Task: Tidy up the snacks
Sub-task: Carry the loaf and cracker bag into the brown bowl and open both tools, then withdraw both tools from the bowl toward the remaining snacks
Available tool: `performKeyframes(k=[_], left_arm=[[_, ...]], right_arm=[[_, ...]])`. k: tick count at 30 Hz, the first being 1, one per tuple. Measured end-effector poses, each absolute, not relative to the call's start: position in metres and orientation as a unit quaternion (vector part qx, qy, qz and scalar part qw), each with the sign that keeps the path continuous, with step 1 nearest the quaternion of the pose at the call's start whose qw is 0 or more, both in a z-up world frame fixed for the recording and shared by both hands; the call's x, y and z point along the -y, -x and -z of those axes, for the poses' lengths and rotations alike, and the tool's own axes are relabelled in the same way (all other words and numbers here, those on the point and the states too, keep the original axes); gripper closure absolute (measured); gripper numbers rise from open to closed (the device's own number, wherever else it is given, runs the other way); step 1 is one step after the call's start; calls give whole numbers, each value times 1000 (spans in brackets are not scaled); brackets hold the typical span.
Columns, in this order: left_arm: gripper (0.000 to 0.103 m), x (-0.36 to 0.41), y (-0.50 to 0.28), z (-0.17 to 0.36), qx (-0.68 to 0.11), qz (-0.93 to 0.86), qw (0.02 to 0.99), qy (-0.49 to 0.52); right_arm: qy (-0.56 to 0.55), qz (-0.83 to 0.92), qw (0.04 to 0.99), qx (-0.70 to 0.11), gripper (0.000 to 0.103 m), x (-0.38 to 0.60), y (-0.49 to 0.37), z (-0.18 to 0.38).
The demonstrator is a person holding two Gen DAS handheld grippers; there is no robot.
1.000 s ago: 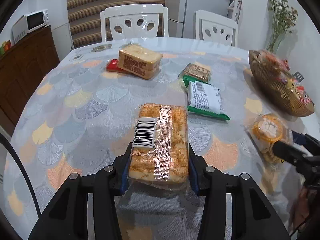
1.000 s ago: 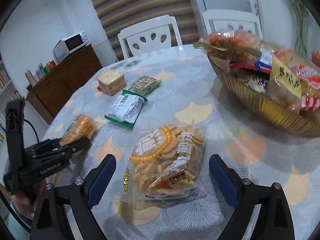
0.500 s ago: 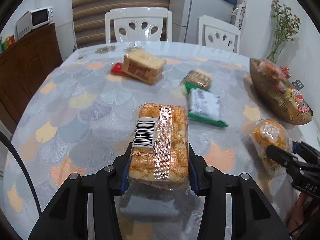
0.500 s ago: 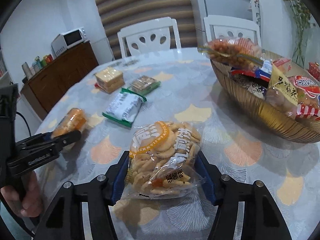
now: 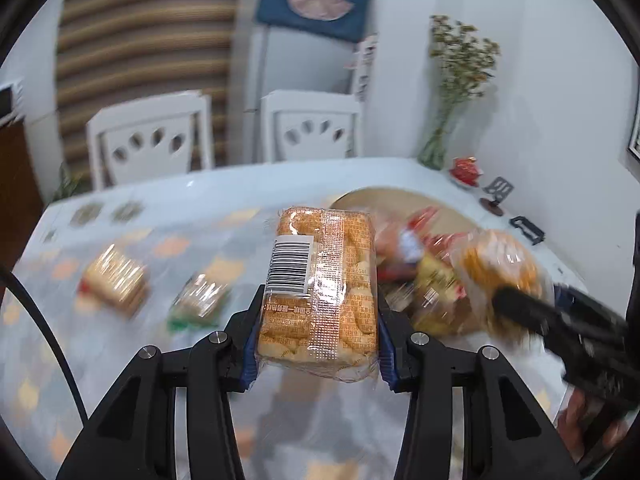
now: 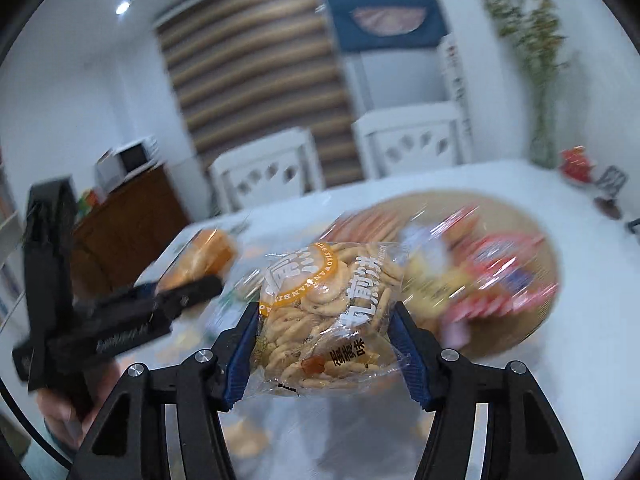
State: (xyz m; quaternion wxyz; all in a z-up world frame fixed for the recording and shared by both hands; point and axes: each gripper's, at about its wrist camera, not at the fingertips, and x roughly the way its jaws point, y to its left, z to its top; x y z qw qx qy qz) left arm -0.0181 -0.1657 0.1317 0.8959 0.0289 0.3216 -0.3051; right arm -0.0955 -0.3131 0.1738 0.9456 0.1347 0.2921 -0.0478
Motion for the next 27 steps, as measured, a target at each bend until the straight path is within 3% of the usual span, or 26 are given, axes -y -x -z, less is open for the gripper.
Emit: performKeyframes(k=[7, 8, 11, 13, 27], left_arm=[[60, 239, -4, -141, -321, 355, 877, -42], [57, 246, -6, -140, -319, 356, 878, -45], [32, 264, -12, -136, -324, 347, 878, -64], [32, 260, -13, -133, -330, 342, 877, -66], [32, 80, -7, -146, -332, 236, 913, 31]], right_arm=[[-154, 133, 940, -274, 42, 374, 56, -201], [-156, 133, 940, -272, 41, 379, 52, -203], [-172, 142, 932, -286, 30, 393, 38, -200], [-189, 146, 927, -289, 29, 404, 38, -198], [-203, 48, 928, -309, 29, 352, 63, -194]])
